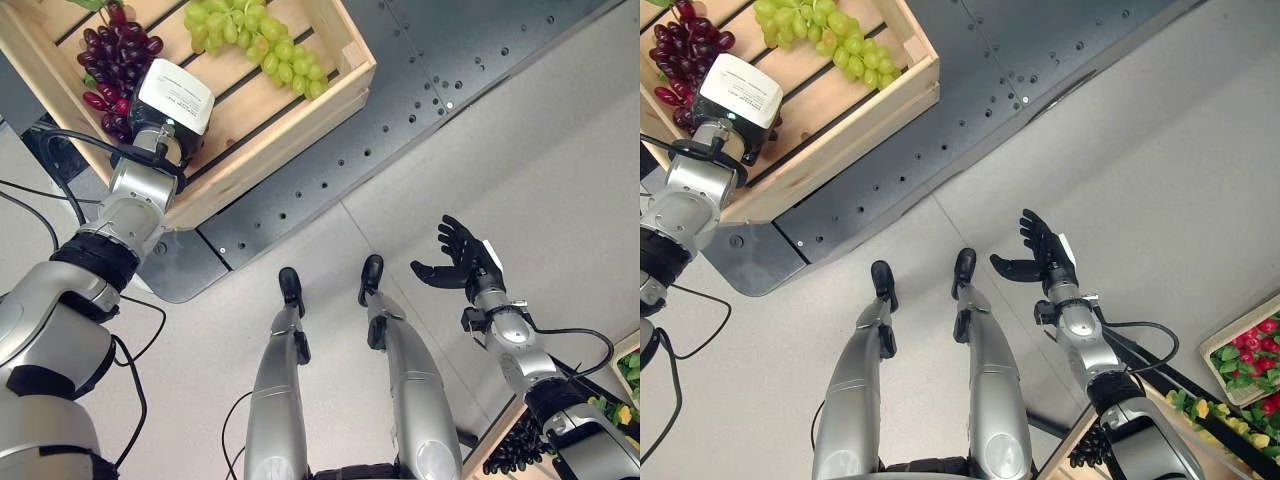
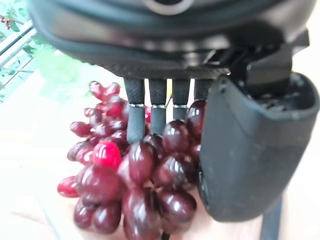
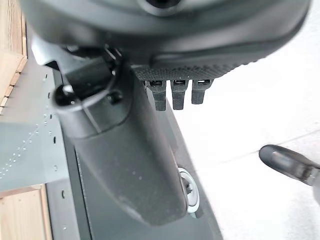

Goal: Pick up the fruits from the basket on one side to the basket on the other side

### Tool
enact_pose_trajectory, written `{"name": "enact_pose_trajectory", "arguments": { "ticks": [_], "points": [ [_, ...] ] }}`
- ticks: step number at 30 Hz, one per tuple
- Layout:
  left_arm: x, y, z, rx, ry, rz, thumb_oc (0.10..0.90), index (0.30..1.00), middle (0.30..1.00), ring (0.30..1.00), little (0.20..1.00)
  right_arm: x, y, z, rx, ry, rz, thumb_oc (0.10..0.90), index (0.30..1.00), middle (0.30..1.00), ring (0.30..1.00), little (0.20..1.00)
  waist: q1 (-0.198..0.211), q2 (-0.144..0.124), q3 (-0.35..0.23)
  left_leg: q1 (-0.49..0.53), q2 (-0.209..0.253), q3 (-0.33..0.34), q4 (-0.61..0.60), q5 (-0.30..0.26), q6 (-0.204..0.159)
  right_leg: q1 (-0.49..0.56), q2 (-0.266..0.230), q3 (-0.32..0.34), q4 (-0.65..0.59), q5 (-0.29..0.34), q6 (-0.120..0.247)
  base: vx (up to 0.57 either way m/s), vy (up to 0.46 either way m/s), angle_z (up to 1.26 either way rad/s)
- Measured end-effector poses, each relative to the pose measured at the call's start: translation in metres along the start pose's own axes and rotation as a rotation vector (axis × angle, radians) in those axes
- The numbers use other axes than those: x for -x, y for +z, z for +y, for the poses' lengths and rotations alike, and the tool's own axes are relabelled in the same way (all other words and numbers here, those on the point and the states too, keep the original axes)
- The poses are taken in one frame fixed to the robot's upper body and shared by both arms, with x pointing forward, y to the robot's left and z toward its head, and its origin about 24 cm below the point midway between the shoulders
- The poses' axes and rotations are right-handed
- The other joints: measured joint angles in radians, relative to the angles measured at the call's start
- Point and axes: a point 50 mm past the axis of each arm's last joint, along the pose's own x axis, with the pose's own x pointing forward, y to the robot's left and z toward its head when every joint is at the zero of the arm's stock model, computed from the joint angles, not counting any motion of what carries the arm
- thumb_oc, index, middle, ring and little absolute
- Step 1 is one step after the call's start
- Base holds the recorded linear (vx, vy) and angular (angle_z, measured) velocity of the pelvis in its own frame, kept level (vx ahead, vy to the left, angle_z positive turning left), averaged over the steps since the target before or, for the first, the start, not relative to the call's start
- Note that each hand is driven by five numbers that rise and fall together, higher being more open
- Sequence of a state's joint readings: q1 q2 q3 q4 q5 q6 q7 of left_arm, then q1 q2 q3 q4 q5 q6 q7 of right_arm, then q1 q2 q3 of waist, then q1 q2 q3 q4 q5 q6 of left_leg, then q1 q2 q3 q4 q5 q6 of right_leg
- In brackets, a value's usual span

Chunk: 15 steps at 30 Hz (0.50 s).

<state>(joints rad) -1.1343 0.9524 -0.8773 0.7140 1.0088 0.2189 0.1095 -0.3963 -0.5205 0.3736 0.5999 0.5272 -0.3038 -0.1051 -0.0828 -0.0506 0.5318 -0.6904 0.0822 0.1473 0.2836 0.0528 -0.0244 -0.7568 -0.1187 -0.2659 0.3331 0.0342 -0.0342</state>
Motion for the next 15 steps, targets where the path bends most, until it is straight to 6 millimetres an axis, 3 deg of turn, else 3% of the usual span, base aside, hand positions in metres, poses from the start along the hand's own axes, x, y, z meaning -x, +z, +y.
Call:
{"name": "enact_pose_trajectory", "arguments": {
  "ticks": [10, 13, 15],
  "points": [
    [0.014, -0.003, -0.024, 0.054, 0.029, -0.061, 0.400, 0.300, 0.300, 0.300, 0.300, 0.002, -0.002, -0.002, -0.003, -0.006, 0.003, 0.800, 0.900, 0.900, 0.900, 0.900, -0.001, 0.000, 0.000, 0.063, -0.004, -0.001, -0.046, 0.008, -0.008, 0.053, 0.002, -0.004, -0.021, -0.002, 0.002, 0.00, 0.001, 0.00],
    [0.020, -0.008, -0.028, 0.185, 0.060, -0.061, 0.400, 0.300, 0.300, 0.300, 0.300, 0.004, -0.004, -0.003, -0.003, -0.009, 0.011, 0.800, 0.900, 0.900, 0.900, 0.900, 0.003, 0.001, 0.000, 0.078, -0.004, 0.000, -0.053, 0.009, -0.008, 0.063, 0.005, -0.002, -0.025, -0.002, 0.002, 0.00, 0.008, -0.02],
    [0.025, -0.009, -0.032, 0.371, 0.089, -0.029, 0.400, 0.300, 0.300, 0.300, 0.300, 0.009, -0.010, -0.004, -0.003, -0.010, 0.028, 0.800, 0.900, 0.900, 0.900, 0.900, 0.009, 0.001, 0.000, 0.100, -0.003, 0.000, -0.060, 0.010, -0.009, 0.085, 0.007, -0.002, -0.033, -0.002, 0.002, 0.00, 0.000, 0.00]
  ]
}}
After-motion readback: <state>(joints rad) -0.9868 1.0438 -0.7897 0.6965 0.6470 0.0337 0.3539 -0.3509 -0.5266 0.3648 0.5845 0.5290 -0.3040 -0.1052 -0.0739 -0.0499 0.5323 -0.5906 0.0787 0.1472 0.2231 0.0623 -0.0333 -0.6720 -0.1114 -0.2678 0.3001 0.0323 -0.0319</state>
